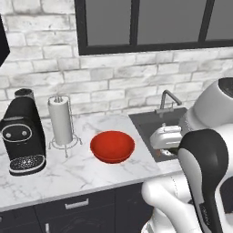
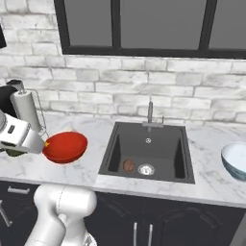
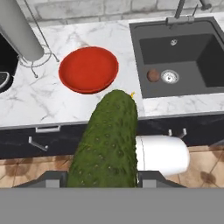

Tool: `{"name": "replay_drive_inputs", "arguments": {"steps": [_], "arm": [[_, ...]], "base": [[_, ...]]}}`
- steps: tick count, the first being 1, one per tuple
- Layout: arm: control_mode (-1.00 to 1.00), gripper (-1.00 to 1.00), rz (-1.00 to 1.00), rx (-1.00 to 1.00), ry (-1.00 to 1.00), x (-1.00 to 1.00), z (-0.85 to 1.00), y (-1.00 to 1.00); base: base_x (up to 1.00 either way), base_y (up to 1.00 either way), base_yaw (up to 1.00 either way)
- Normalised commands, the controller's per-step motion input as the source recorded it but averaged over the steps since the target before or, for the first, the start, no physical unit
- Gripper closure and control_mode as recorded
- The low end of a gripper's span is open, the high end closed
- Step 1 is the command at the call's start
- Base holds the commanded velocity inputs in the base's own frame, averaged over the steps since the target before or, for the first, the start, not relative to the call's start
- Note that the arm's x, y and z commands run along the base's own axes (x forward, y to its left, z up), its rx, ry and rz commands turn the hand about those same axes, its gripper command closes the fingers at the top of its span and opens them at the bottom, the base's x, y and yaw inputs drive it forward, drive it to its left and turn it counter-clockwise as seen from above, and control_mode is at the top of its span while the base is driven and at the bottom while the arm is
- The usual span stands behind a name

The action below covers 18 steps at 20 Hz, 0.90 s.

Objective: Pick the cucumbers from the cabinet and place them in one bowl. Pick the potato from the sink and place it in the other bowl.

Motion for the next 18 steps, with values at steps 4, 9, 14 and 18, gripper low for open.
{"name": "replay_drive_inputs", "arguments": {"steps": [4,9,14,18], "arm": [[1.0,1.0,0.0,0.0,0.0,0.0,0.0,0.0],[1.0,1.0,0.0,0.0,0.0,0.0,0.0,0.0],[1.0,1.0,0.0,0.0,0.0,0.0,0.0,0.0],[1.0,1.0,0.0,0.0,0.0,0.0,0.0,0.0]], "base": [[0.23,0.23,-0.02],[0.3,0.04,0.0],[0.84,0.0,0.0],[0.3,0.0,0.0]]}}
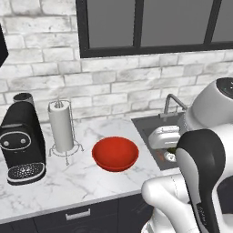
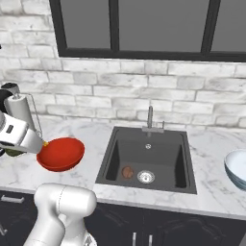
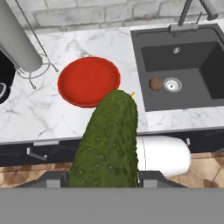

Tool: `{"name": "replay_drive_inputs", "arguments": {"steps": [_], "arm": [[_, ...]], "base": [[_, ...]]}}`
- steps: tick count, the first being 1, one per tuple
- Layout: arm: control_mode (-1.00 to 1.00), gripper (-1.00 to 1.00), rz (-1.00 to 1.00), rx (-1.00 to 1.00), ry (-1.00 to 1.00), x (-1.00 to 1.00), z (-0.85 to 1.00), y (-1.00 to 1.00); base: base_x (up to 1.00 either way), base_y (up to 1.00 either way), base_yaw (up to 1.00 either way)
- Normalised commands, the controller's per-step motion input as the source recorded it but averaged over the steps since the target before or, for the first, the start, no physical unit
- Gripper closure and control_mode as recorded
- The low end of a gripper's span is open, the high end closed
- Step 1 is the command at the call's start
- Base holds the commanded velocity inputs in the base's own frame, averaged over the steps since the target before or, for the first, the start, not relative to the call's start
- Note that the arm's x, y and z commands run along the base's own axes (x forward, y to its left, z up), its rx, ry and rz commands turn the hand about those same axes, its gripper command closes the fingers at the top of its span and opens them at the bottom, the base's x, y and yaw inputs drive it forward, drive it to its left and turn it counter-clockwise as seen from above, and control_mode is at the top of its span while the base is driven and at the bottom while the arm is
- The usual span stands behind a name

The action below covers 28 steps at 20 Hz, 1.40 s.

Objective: Pick the cucumbers from the cabinet and place them in one bowl. Pick the potato from the sink and place it in the other bowl.

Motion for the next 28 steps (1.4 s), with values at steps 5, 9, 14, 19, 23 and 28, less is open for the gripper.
{"name": "replay_drive_inputs", "arguments": {"steps": [5,9,14,19,23,28], "arm": [[1.0,1.0,0.0,0.0,0.0,0.0,0.0,0.0],[1.0,1.0,0.0,0.0,0.0,0.0,0.0,0.0],[-1.0,1.0,0.0,0.0,0.0,0.0,0.0,0.0],[-1.0,1.0,0.04,0.05,-0.03,0.12,-0.23,0.02],[-1.0,1.0,0.2,0.13,-0.04,0.37,-0.36,0.0],[-1.0,1.0,0.13,0.04,0.01,0.14,-0.02,0.0]], "base": [[0.0,0.0,0.0],[0.0,0.0,0.0],[0.0,0.0,0.0],[0.0,0.0,0.0],[0.0,0.0,0.0],[0.0,0.0,0.0]]}}
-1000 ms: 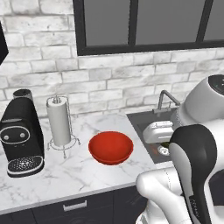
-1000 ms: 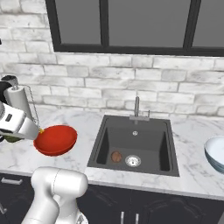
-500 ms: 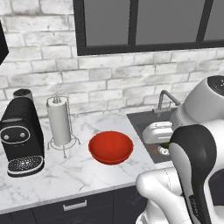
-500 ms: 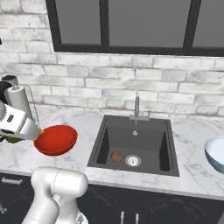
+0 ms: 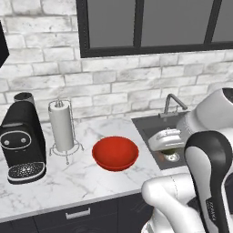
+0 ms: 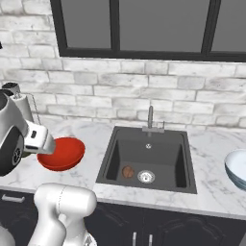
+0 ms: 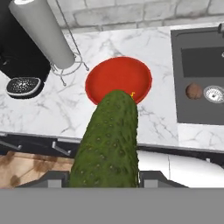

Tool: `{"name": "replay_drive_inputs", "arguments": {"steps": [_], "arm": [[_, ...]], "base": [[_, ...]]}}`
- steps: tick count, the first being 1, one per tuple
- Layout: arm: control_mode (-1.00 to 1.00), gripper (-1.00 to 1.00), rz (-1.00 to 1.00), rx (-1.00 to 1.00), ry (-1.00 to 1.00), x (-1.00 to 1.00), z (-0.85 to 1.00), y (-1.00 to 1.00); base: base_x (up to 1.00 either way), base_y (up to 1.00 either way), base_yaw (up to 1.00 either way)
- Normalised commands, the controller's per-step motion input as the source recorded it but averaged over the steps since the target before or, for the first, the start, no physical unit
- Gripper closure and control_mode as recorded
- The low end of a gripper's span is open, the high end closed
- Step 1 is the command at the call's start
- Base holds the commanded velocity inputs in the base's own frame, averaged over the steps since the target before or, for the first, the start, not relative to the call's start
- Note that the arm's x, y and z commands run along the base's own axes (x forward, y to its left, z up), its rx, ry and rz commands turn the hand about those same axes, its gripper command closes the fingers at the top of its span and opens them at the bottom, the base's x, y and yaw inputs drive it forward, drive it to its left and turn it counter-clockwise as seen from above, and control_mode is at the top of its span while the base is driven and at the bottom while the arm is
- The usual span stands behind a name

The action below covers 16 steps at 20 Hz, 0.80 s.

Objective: Pick the cucumbers from the cabinet and place them in one bowl. Pick the potato from the sink and place it in the other bowl.

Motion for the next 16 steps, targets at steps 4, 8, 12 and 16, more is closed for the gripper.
{"name": "replay_drive_inputs", "arguments": {"steps": [4,8,12,16], "arm": [[-1.0,1.0,0.01,-0.01,0.12,0.3,0.09,0.01],[-1.0,1.0,-0.1,-0.04,0.11,0.95,-0.18,0.19],[-1.0,1.0,-0.13,-0.02,0.03,0.95,-0.34,0.19],[-1.0,1.0,-0.13,0.0,-0.08,0.66,-0.54,0.21]], "base": [[0.0,0.0,0.0],[0.0,0.0,0.0],[0.0,0.0,0.0],[0.0,0.0,0.0]]}}
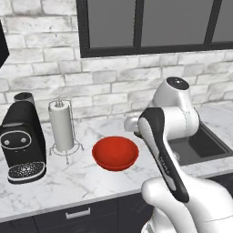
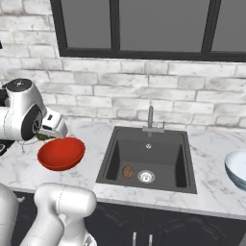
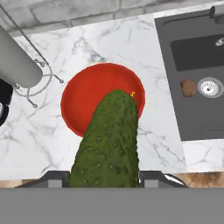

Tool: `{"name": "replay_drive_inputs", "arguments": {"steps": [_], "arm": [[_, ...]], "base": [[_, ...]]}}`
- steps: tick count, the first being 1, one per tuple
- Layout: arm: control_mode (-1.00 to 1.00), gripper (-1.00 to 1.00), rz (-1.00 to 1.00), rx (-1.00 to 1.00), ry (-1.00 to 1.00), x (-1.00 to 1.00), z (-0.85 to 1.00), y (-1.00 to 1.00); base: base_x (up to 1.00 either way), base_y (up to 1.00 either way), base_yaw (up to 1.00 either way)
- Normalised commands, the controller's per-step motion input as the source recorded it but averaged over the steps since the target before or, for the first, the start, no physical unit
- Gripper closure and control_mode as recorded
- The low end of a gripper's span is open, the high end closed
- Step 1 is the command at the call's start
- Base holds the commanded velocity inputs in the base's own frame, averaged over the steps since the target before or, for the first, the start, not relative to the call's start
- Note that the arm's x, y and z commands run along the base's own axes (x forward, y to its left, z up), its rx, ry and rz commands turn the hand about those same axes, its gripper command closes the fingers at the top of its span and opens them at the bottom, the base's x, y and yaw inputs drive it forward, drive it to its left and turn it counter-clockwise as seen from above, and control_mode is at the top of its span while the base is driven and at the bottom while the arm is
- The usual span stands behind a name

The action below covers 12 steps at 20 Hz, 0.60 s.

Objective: Pick the cucumbers from the cabinet and place them in one bowl. Pick the potato from the sink and place it in the other bowl.

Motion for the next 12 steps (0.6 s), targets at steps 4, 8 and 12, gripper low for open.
{"name": "replay_drive_inputs", "arguments": {"steps": [4,8,12], "arm": [[-1.0,1.0,-0.1,0.0,-0.07,0.6,-0.55,0.22],[-1.0,1.0,-0.06,0.0,-0.01,0.53,-0.46,0.21],[-1.0,1.0,0.0,0.0,0.09,0.49,-0.35,0.09]], "base": [[0.0,0.0,0.0],[0.0,0.0,0.0],[0.0,0.0,0.0]]}}
